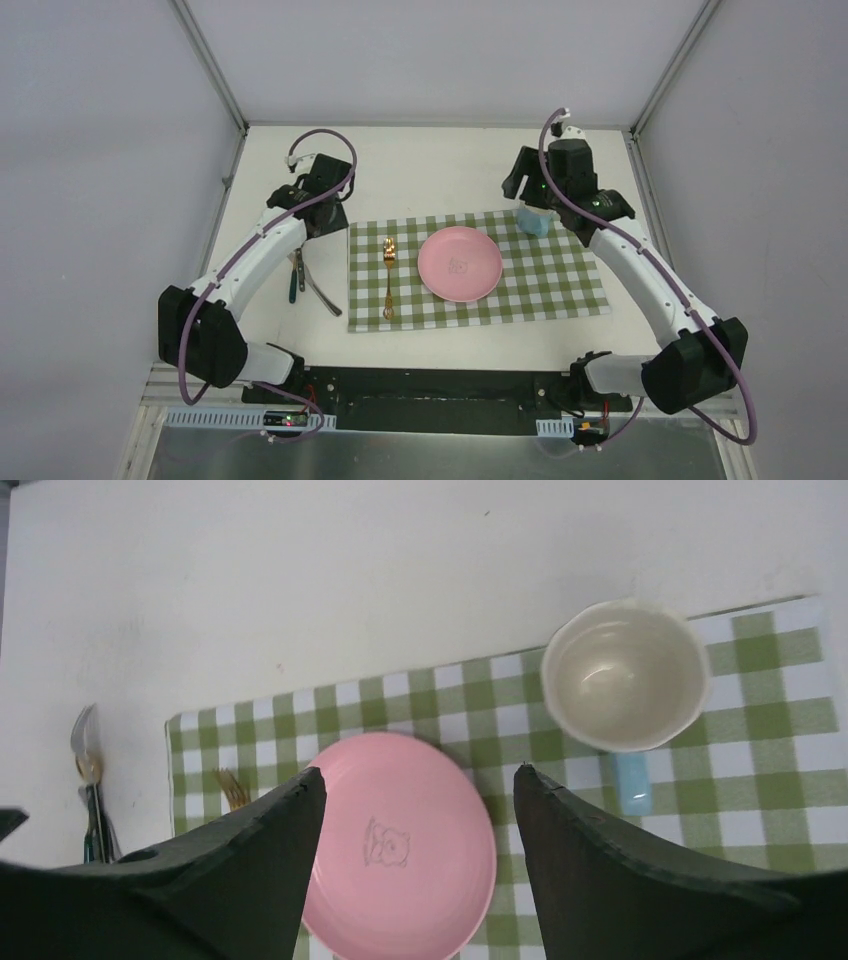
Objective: Set the dinner table for one person
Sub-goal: Pick up the fork from the corner of the board.
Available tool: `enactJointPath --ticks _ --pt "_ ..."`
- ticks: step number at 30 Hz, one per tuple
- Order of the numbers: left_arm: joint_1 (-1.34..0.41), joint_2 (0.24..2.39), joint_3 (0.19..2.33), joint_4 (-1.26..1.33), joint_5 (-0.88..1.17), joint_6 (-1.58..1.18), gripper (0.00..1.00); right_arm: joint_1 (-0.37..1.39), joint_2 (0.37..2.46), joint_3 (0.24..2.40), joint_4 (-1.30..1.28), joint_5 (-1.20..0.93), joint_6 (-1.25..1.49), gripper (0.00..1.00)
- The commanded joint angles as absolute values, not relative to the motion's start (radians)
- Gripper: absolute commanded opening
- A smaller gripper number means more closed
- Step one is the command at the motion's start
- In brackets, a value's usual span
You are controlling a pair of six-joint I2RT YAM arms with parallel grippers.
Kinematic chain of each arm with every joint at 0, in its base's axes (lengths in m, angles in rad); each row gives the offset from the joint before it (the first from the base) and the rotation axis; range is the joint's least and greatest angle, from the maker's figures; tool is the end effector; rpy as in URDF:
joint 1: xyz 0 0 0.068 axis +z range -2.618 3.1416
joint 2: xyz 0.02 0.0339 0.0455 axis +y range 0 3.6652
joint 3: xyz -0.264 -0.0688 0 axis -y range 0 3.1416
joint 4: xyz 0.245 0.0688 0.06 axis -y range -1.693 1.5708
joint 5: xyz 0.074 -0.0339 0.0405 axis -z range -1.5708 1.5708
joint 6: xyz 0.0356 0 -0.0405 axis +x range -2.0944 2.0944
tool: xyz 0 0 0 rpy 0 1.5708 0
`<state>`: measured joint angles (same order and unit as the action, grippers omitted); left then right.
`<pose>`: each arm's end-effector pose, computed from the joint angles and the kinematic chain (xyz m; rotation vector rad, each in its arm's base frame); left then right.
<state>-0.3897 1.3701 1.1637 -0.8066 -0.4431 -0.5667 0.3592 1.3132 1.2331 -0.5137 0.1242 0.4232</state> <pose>0.2608 -0.0906 0.2906 -0.3734 2.4227 0.1668 0.2753 0.0986 0.3478 0.1414 2.1719 0.3158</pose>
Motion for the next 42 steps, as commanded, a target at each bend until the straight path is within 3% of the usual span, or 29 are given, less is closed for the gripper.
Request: enactJointPath --ticks 1,4,7,14,17,21,24,33,42 --pt "-0.366 1.381 1.134 -0.803 -0.446 -0.578 0.49 0.448 1.268 1.156 -0.507 0.082 0.433 0.73" --pt "-0.355 1.413 1.119 -0.787 -0.439 -0.582 0.28 0.491 1.277 1.112 -0.481 0.079 0.445 0.73" --pt "-0.341 1.442 1.104 -0.781 -0.454 -0.586 0.26 0.516 1.288 1.087 -0.474 0.069 0.447 0.74" --pt "-0.244 1.469 1.053 -0.709 -0.385 -0.56 0.33 0.55 1.278 1.05 -0.465 0.065 0.444 0.76" --pt "-0.193 1.457 1.016 -0.655 -0.298 -0.549 0.19 0.555 1.278 1.049 -0.467 0.068 0.443 0.76" --pt "-0.156 1.458 1.007 -0.641 -0.285 -0.527 0.11 0.57 1.276 1.049 -0.47 0.076 0.444 0.75" --pt "-0.118 1.476 1.008 -0.632 -0.272 -0.504 0.13 0.58 1.276 1.05 -0.471 0.078 0.447 0.76" --pt "-0.04 1.538 1.005 -0.612 -0.251 -0.472 0.36 0.597 1.283 1.067 -0.477 0.091 0.445 0.76" --pt "-0.026 1.621 1.036 -0.609 -0.254 -0.453 0.37 0.602 1.279 1.08 -0.491 0.103 0.434 0.76"
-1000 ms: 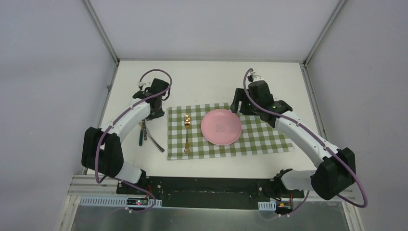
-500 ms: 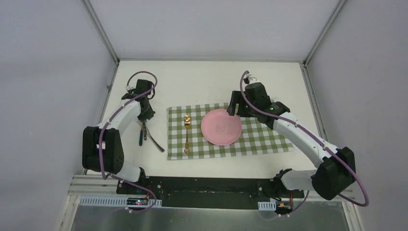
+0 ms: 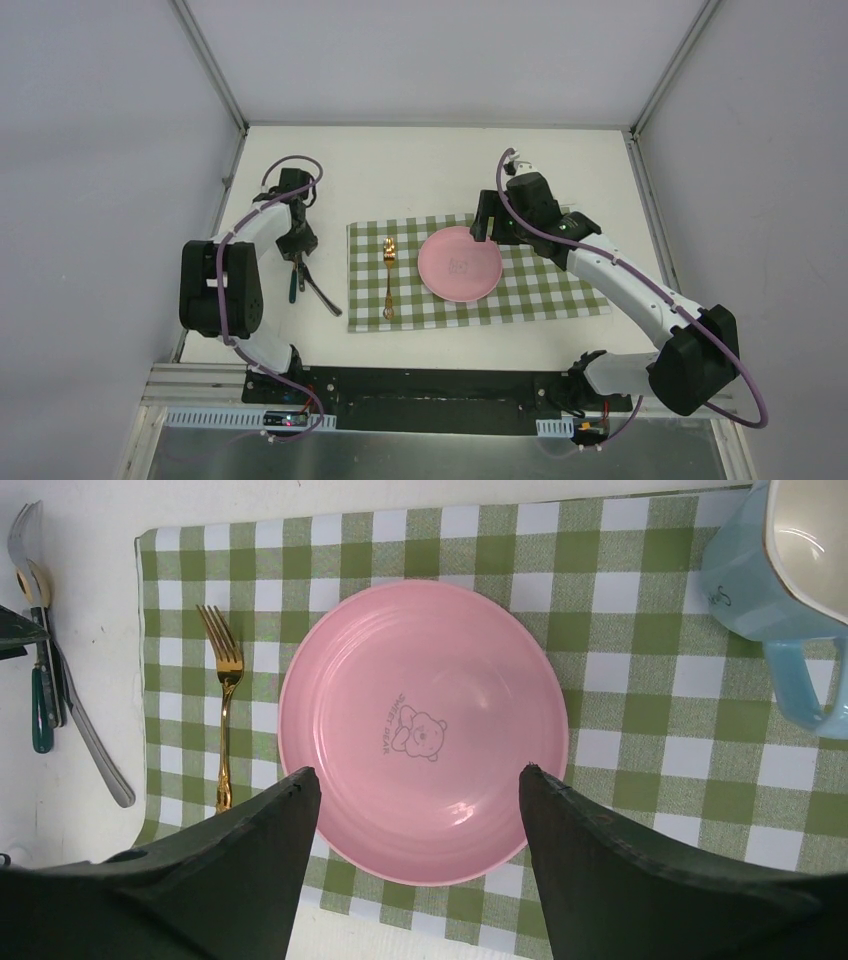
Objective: Set the dinner table for one person
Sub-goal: Pick up the fork from the corner of the board.
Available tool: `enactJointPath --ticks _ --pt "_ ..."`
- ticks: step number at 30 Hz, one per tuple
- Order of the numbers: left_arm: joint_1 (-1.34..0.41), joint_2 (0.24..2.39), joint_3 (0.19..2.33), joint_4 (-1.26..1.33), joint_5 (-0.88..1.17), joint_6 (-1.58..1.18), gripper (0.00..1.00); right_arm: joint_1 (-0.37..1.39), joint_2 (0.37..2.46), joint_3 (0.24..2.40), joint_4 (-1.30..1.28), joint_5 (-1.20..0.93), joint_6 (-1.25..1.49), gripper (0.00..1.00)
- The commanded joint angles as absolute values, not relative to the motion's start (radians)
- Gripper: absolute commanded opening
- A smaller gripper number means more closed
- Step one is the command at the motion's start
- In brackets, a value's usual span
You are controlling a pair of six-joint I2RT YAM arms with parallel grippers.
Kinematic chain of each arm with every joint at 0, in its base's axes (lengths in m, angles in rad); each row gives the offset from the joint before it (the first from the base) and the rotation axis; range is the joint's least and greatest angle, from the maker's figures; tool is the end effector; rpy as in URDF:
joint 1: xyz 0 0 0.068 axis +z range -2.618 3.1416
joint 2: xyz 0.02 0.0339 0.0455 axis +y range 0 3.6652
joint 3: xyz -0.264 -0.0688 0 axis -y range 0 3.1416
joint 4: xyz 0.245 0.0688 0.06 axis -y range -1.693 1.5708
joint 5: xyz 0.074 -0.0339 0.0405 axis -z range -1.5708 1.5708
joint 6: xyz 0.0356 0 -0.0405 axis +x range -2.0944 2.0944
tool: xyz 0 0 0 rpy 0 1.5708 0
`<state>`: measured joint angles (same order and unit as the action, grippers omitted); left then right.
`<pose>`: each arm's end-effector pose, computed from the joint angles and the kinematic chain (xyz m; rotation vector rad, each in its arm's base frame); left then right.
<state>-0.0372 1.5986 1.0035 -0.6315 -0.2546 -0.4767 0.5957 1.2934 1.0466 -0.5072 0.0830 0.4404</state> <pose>0.3006 -0.0022 0.1876 -0.6562 2.6584 0.2180 0.2332 0.1545 0.2908 -0.1408 2.3560 0.4205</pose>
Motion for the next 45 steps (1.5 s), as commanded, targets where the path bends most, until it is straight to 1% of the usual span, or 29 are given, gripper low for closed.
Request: enactJointPath --ticks 1,5,9,14,19,24,25,27,28,33,38,45 --pt "-0.024 1.627 1.038 -0.61 -0.255 -0.45 0.37 0.603 1.279 1.079 -0.49 0.104 0.434 0.76" --pt "-0.012 1.638 1.047 -0.609 -0.267 -0.444 0.4 0.603 1.278 1.078 -0.489 0.105 0.43 0.77" --pt "-0.006 1.658 1.063 -0.605 -0.269 -0.434 0.39 0.603 1.277 1.085 -0.495 0.11 0.422 0.77" --pt "-0.006 1.689 1.076 -0.593 -0.276 -0.419 0.35 0.603 1.273 1.091 -0.503 0.112 0.417 0.77" --pt "0.015 1.74 1.098 -0.576 -0.242 -0.396 0.28 0.603 1.271 1.094 -0.514 0.117 0.406 0.77" --pt "0.024 1.755 1.091 -0.558 -0.248 -0.387 0.27 0.603 1.273 1.103 -0.524 0.127 0.398 0.77" --pt "0.028 1.757 1.092 -0.557 -0.243 -0.388 0.24 0.603 1.275 1.106 -0.526 0.128 0.397 0.77" --pt "0.033 1.763 1.093 -0.552 -0.221 -0.391 0.06 0.603 1.279 1.108 -0.522 0.123 0.397 0.77" --pt "0.033 1.768 1.094 -0.55 -0.216 -0.391 0.0 0.603 1.282 1.11 -0.521 0.123 0.399 0.77" --pt "0.033 1.756 1.087 -0.548 -0.212 -0.393 0.0 0.603 1.287 1.113 -0.523 0.121 0.398 0.77" --pt "0.029 1.641 1.042 -0.547 -0.228 -0.423 0.0 0.603 1.297 1.117 -0.51 0.097 0.407 0.77" --pt "0.004 1.484 1.043 -0.563 -0.17 -0.466 0.0 0.609 1.308 1.113 -0.494 0.088 0.42 0.76"
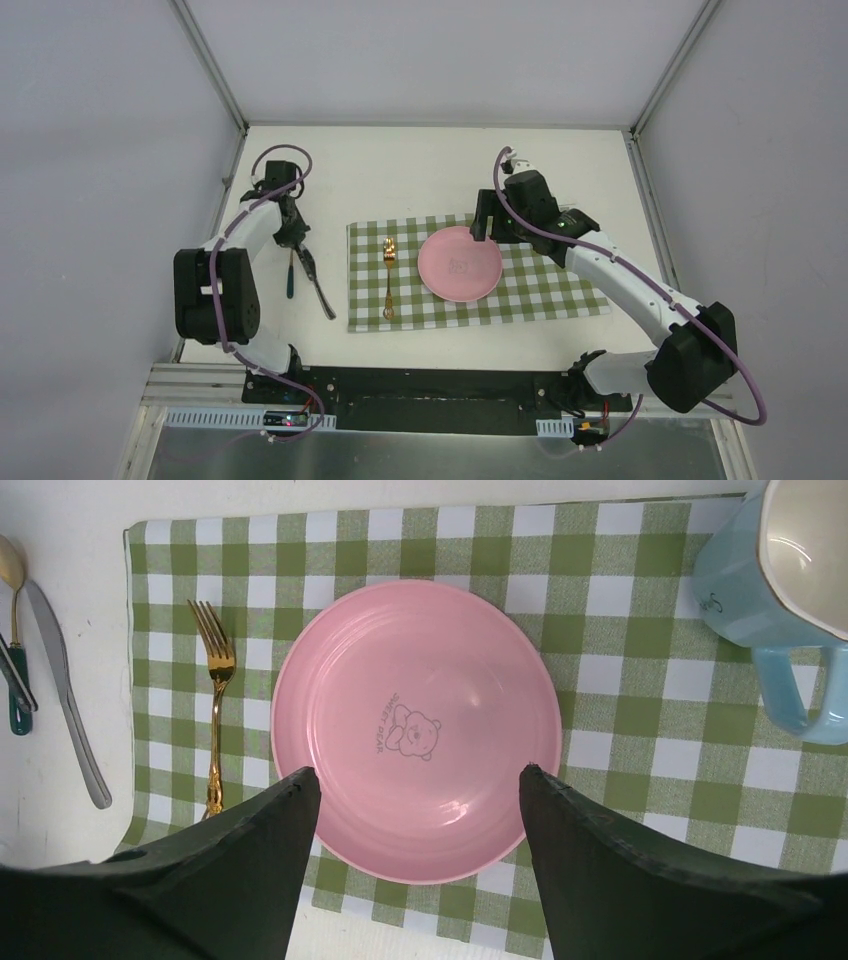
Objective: Set the dinner table for one person
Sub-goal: Pick up the fork from the corner of the board, then place the fork on the napkin.
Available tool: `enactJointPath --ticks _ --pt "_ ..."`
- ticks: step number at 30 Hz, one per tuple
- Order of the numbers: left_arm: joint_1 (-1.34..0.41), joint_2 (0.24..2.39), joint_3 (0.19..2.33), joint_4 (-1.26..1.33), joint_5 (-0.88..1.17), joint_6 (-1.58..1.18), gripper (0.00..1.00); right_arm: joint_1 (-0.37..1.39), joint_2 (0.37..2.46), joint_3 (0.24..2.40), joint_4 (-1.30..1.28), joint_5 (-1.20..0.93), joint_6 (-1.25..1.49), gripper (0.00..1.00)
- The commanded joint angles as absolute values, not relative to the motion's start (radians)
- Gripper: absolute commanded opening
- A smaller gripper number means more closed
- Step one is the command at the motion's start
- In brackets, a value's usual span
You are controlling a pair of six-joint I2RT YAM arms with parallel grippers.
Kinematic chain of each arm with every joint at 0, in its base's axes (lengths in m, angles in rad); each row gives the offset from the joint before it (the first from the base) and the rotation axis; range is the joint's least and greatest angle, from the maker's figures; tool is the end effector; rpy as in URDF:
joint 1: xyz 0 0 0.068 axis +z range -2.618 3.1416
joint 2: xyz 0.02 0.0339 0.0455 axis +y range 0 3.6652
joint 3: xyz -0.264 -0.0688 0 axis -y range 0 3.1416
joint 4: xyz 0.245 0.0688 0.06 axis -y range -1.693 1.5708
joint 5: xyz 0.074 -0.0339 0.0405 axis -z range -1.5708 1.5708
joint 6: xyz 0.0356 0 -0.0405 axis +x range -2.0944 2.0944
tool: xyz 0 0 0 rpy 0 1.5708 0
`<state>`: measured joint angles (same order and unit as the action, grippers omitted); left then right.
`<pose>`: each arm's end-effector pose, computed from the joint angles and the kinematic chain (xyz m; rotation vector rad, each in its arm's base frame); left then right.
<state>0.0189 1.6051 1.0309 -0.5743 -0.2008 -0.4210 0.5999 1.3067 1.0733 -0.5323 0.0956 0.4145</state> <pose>0.3118 0.0130 0.1953 -0.6424 2.6078 0.1501 0.2349 0.1565 0.2942 -0.1710 2.3596 0.3903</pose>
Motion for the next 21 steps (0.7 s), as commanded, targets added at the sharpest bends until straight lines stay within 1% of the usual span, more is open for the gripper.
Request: enactJointPath --ticks 1,5,8,15,21 --pt "0.003 1.463 1.05 -0.57 -0.169 -0.473 0.0 0.61 1.308 1.111 -0.493 0.085 0.42 0.77" --pt "-0.069 1.421 1.094 -0.61 -0.149 -0.486 0.0 0.613 1.302 1.105 -0.487 0.087 0.423 0.76" --pt "-0.133 1.434 1.125 -0.625 -0.105 -0.499 0.0 0.614 1.298 1.104 -0.486 0.089 0.426 0.76" --pt "-0.383 1.5 1.15 -0.628 -0.154 -0.555 0.0 0.615 1.291 1.092 -0.482 0.088 0.433 0.76" --pt "-0.518 1.565 1.155 -0.627 -0.184 -0.594 0.0 0.615 1.277 1.078 -0.477 0.091 0.436 0.76"
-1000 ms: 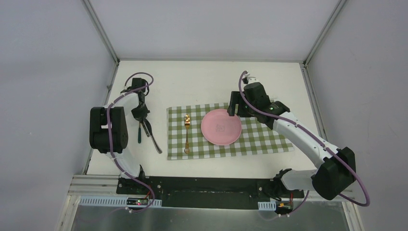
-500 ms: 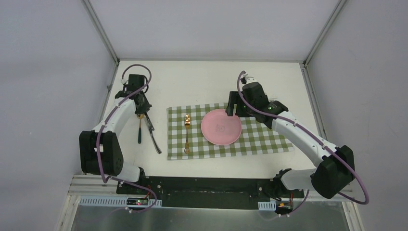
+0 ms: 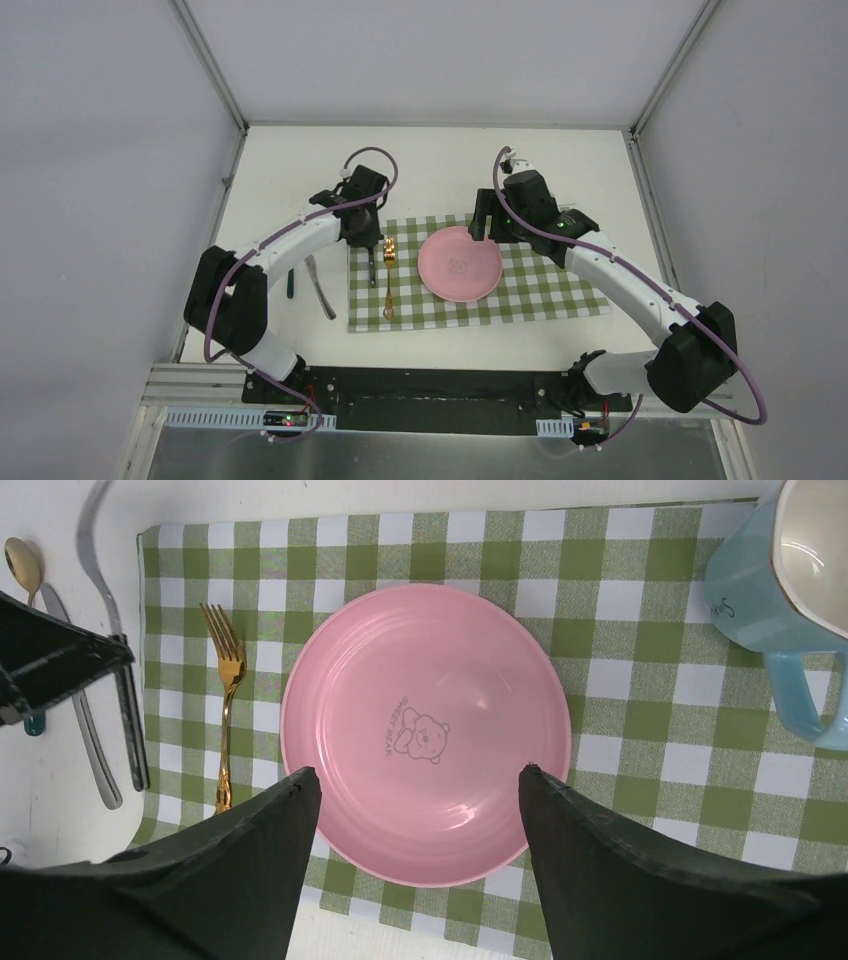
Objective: Set the dinner table for one person
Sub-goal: Place the fork on the napkin.
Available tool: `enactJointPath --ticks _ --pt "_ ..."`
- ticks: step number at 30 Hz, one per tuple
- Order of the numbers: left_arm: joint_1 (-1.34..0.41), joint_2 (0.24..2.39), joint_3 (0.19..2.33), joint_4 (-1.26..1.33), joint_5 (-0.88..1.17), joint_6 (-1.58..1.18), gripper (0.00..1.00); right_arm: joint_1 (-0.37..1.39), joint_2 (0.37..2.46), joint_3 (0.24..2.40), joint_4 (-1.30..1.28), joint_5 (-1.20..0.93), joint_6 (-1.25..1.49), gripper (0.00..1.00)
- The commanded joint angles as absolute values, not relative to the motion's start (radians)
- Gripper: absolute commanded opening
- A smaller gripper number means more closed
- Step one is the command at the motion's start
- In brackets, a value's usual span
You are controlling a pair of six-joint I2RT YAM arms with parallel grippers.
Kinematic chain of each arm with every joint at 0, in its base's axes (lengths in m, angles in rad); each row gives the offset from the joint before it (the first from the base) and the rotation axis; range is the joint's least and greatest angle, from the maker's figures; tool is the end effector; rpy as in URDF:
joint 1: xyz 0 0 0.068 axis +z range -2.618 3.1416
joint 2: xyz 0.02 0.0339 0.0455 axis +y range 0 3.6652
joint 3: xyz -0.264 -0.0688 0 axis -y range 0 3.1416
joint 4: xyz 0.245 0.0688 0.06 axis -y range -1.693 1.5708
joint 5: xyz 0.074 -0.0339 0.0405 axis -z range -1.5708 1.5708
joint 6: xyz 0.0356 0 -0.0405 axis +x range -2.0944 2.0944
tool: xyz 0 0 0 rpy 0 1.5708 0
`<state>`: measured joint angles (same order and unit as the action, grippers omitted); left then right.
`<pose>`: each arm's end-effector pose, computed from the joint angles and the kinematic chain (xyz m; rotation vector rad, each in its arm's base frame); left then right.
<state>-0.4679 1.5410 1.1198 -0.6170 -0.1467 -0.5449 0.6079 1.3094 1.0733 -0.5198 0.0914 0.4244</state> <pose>0.2841 -0.1377 0.2379 -0.1522 2.5972 -0.1770 0.2347 0.1593 0.2945 -0.1698 2.3531 0.4086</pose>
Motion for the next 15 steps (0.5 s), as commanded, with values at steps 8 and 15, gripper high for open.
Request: enactJointPath --ticks 8,15 --pt "-0.585 1.576 1.08 -0.611 -0.212 -0.633 0.0 0.616 1.27 1.058 -0.466 0.09 0.438 0.76" --pt "-0.607 1.579 1.027 -0.608 -0.23 -0.646 0.0 0.617 1.272 1.054 -0.46 0.085 0.443 0.76"
